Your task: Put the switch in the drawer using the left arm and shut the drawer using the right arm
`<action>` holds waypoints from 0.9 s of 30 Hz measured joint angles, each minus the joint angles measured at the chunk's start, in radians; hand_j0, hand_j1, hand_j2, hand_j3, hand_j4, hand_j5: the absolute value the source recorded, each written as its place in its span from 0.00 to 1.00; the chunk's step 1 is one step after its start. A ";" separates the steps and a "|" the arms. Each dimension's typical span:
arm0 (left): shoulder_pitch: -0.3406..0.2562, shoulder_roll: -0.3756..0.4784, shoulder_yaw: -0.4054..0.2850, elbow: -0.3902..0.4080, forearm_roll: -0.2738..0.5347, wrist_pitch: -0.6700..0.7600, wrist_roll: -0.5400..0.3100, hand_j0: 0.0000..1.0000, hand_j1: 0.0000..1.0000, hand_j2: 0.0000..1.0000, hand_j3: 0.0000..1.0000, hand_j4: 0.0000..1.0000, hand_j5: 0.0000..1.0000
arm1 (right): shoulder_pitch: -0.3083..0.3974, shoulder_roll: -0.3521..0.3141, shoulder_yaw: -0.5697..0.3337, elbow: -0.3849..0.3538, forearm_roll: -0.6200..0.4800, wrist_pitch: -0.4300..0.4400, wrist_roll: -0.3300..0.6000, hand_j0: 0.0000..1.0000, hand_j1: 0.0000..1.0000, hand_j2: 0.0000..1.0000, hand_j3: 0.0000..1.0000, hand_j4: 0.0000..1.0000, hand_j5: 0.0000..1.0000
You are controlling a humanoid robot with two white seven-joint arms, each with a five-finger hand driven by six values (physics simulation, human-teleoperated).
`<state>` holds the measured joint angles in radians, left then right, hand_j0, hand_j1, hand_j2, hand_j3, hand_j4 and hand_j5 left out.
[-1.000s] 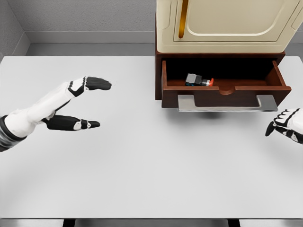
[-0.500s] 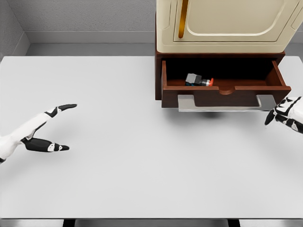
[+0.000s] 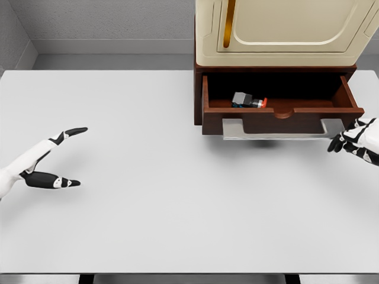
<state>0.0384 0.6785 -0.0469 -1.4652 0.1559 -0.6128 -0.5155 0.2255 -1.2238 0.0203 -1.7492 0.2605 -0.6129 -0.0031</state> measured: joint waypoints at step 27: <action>0.000 -0.008 0.002 0.002 -0.002 0.000 0.000 1.00 1.00 1.00 1.00 1.00 1.00 | -0.041 -0.016 0.019 0.101 -0.015 0.002 0.000 0.38 0.38 0.38 0.38 0.38 0.38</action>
<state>0.0383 0.6708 -0.0446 -1.4629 0.1543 -0.6128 -0.5156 0.1841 -1.2401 0.0393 -1.6479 0.2458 -0.6112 -0.0030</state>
